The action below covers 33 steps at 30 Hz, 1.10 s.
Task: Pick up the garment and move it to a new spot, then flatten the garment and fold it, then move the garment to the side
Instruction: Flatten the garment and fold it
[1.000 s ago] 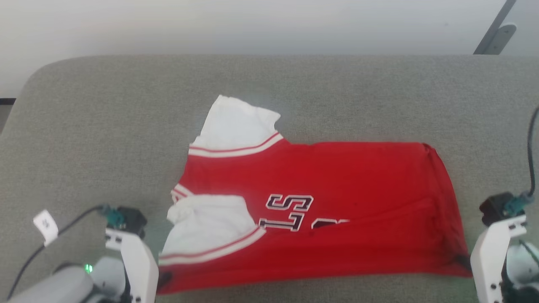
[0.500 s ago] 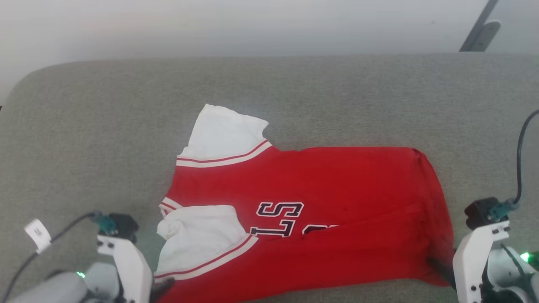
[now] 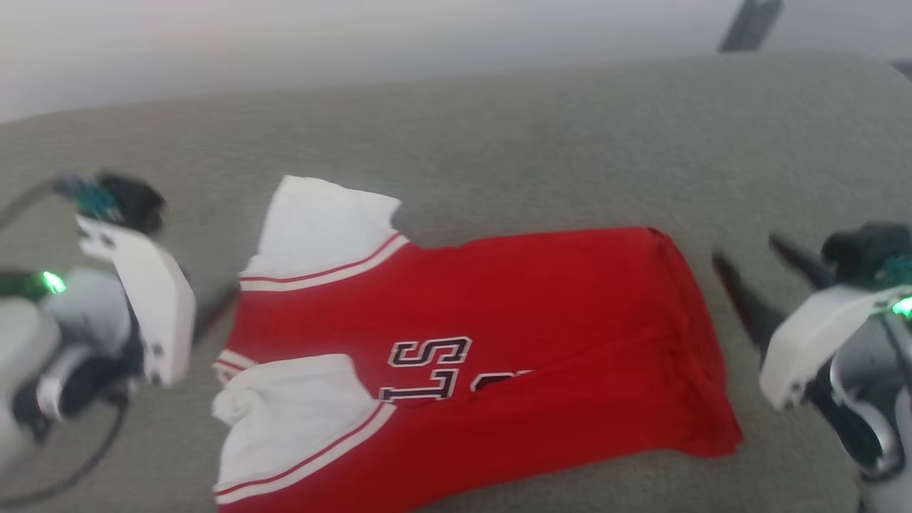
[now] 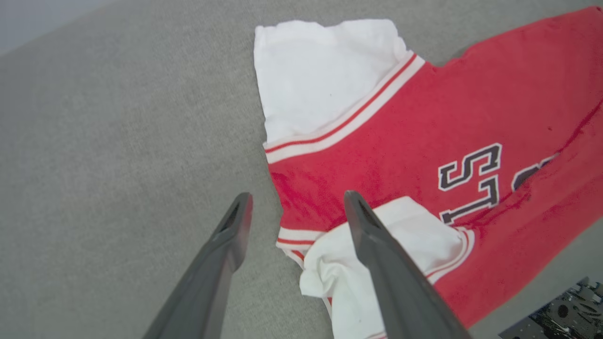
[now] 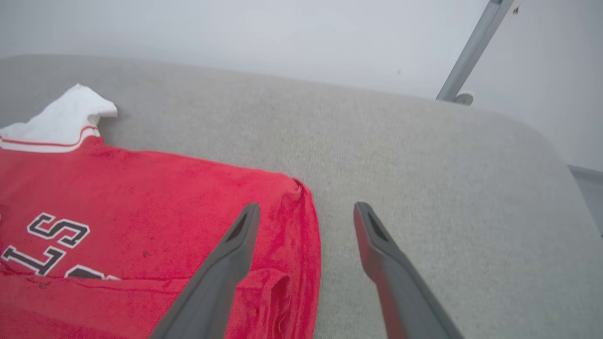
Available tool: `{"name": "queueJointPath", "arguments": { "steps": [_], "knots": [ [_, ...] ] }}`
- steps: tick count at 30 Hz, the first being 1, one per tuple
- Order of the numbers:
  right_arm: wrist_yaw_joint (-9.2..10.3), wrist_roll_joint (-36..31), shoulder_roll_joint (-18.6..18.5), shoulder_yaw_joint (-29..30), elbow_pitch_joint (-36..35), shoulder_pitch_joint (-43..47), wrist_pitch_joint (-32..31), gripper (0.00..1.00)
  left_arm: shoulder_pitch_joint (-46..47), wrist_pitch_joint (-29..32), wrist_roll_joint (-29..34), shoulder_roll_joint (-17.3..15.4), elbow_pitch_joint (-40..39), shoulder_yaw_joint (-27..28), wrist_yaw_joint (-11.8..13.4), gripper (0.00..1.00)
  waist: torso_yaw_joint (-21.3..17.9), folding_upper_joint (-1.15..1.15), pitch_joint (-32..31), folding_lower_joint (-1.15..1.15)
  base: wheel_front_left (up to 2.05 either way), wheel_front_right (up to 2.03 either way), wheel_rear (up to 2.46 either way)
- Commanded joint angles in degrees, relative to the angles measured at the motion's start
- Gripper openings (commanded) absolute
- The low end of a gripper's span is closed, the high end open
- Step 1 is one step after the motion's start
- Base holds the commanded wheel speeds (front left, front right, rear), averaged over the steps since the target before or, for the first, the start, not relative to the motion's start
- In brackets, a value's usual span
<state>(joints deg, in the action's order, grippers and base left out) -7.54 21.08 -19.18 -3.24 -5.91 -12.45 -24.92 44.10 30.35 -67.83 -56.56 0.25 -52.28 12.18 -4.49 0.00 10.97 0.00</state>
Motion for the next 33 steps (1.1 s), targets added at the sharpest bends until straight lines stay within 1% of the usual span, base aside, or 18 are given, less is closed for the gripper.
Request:
{"name": "queueJointPath", "arguments": {
  "steps": [1,7,11,16,20,25,27,28,29,30,31,33],
  "knots": [
    [0.11,-1.05,1.27,0.45,-0.35,-1.5,2.16,1.0,1.5,0.11,0.27,0.53,1.2,0.52,-0.8,1.0,-2.38,0.0,2.03,0.0,0.0,0.0,0.0],
    [0.09,-7.97,7.82,0.65,0.24,-6.46,16.12,1.0,8.66,-0.41,1.76,2.8,11.11,2.23,-5.75,1.0,-6.98,0.0,6.15,0.0,0.0,0.0,0.0],
    [0.1,-10.26,11.38,0.83,1.38,-7.61,21.53,1.0,12.77,0.8,2.89,4.03,17.6,2.23,-8.71,1.0,-9.24,0.0,9.14,0.0,0.0,0.0,0.0],
    [0.08,-11.37,13.34,-0.13,2.81,-7.69,23.62,1.0,17.28,3.22,3.15,6.25,25.36,1.77,-10.99,1.0,-11.12,0.0,12.4,0.0,0.0,0.0,0.0],
    [0.08,-11.06,13.94,-1.17,3.83,-7.93,23.64,1.0,19.6,5.85,2.24,8.09,30.9,1.49,-11.78,1.0,-11.96,0.0,14.2,0.0,0.0,0.0,0.0],
    [0.08,-10.56,13.76,-2.18,5.04,-8.02,22.02,1.0,19.71,11.4,1.31,10.52,36.68,-0.41,-10.96,1.0,-11.97,0.0,15.11,0.0,0.0,0.0,0.0],
    [0.08,-9.58,13.35,-3.05,5.25,-8.44,20.99,1.0,19.45,12.51,1.49,11.71,38.36,-0.96,-11.25,1.0,-11.77,0.0,15.42,0.0,0.0,0.0,0.0],
    [0.08,-9.58,13.35,-3.05,5.25,-8.44,20.99,1.0,19.45,12.51,1.49,11.71,38.36,-0.96,-11.25,1.0,-11.77,0.0,15.42,0.0,0.0,0.0,0.0],
    [0.08,-9.01,13.14,-3.72,5.57,-8.6,19.9,1.0,19.36,12.75,1.4,12.26,39.13,-1.24,-11.65,0.47,-11.63,0.0,15.54,0.0,0.0,0.0,0.0],
    [0.08,-8.46,12.63,-4.37,5.71,-8.98,19.06,1.0,19.25,12.9,0.95,12.72,40.02,-1.18,-11.72,0.05,-11.49,0.0,15.68,0.0,0.0,0.0,0.0],
    [0.08,-7.59,12.33,-5.04,5.91,-9.56,17.99,1.0,19.3,13.15,0.92,13.17,40.79,-1.27,-12.06,0.0,-11.36,0.0,15.82,0.0,0.0,0.0,0.0],
    [0.09,-6.0,11.66,-6.51,7.14,-10.73,14.88,1.0,19.7,12.56,1.3,14.07,41.62,-1.56,-13.22,0.0,-11.07,0.0,16.06,0.0,0.0,0.0,0.0]
  ]
}}
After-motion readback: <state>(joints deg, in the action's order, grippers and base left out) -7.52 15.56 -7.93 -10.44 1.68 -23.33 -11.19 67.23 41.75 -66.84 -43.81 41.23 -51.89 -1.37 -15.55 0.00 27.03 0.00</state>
